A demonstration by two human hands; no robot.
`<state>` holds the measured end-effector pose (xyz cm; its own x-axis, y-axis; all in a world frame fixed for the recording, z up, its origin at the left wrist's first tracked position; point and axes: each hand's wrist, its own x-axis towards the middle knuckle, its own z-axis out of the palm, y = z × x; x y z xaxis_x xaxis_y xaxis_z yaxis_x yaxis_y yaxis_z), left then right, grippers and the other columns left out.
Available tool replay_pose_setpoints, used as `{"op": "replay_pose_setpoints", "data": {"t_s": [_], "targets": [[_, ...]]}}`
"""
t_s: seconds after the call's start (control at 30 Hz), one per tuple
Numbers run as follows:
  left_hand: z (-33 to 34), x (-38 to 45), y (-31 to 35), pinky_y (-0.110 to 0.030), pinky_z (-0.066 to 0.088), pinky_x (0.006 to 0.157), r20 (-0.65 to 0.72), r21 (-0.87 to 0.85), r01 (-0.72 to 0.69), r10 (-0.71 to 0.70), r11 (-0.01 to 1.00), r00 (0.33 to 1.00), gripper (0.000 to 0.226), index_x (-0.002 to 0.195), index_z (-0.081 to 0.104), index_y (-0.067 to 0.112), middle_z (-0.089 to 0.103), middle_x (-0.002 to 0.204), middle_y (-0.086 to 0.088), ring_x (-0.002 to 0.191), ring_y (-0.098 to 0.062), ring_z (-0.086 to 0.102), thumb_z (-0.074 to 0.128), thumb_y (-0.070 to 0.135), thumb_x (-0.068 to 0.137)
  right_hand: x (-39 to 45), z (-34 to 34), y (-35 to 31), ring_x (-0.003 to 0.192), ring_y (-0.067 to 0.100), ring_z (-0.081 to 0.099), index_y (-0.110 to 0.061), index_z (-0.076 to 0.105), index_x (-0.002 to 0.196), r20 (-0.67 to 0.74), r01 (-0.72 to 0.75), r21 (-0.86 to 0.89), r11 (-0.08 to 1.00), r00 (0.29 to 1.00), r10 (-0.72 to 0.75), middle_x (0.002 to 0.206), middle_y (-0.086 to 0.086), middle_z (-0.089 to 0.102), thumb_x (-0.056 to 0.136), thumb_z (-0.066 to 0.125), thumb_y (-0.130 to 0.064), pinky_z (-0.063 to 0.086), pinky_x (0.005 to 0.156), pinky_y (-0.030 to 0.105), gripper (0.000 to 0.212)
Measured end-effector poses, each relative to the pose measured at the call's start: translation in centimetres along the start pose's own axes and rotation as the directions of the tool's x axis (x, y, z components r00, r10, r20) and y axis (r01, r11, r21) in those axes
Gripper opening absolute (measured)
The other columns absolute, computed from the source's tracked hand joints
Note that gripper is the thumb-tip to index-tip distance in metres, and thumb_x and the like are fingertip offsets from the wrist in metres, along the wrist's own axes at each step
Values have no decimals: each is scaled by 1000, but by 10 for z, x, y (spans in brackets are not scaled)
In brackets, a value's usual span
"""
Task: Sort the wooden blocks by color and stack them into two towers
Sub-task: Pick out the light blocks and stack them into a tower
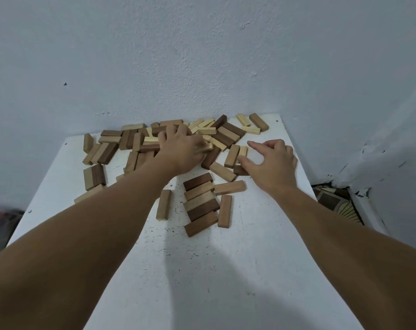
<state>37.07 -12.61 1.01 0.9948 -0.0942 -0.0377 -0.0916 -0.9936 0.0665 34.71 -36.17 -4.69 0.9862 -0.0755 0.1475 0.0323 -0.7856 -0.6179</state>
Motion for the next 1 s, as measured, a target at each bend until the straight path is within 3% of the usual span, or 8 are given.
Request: {"op": "replay_pose_setpoints", "data": {"t_s": [0.1,0.27,0.4,0.6,0.73,0.83,0.93,1.0], "targets": [[2,0,1,-48,22,110,-23,-22,12,-13,1000,1000,34,127,60,40,41,132,-4,127,-31,29,58,52,95,-1,2,0,125,22,39,-49,57,140,12,26,-51,998,1000,-25,127,-6,47,91,60,-58,29,112,41,51],[-5,4,0,-50,18,114,55,50,16,-19,999,998,41,131,59,42,38,132,-5,131,-33,28,61,52,91,-1,-1,-3,129,24,37,-47,57,141,72,34,-121,992,997,-26,132,-3,44,90,58,-54,25,113,43,52],[-6,7,-6,-51,18,114,26,61,-2,0,998,1000,31,122,64,39,39,129,-4,130,-34,31,61,50,93,0,0,-2,130,24,38,-43,60,135,68,31,-121,992,997,-23,133,-3,46,89,60,-57,27,112,42,48],[-5,1,-13,-50,21,111,-81,83,-47,54,995,995,37,128,64,31,40,130,-6,124,-33,33,51,54,103,2,-2,-3,131,23,40,-39,58,122,66,-4,-27,1000,998,6,131,-6,50,88,67,-58,27,113,43,40],[2,-12,-10,-50,19,111,-252,-72,-6,-12,997,968,36,121,68,24,42,133,-7,125,-35,33,50,51,104,1,-3,-2,118,16,53,-42,52,119,10,11,117,993,1000,-12,109,-18,59,93,69,-44,29,111,44,31],[2,-29,-6,-51,17,114,-307,-173,20,-74,985,949,30,116,68,26,42,134,-6,127,-33,31,54,49,103,1,-3,-1,102,9,62,-45,54,118,-42,32,191,981,999,-25,96,-19,63,96,68,-37,37,110,44,27],[3,-51,0,-49,20,115,-325,-249,31,-113,968,939,26,116,64,30,47,131,-2,124,-29,35,56,49,100,-1,-4,0,94,4,63,-48,55,119,-80,19,308,951,997,6,98,-17,65,96,69,-33,51,100,46,30],[4,-69,3,-47,31,110,-337,-351,-15,-112,936,935,20,108,60,32,55,115,5,112,-22,44,54,48,99,-3,-6,0,94,5,63,-47,58,120,-93,6,381,924,995,32,99,-15,65,97,68,-30,54,95,44,30]]}}
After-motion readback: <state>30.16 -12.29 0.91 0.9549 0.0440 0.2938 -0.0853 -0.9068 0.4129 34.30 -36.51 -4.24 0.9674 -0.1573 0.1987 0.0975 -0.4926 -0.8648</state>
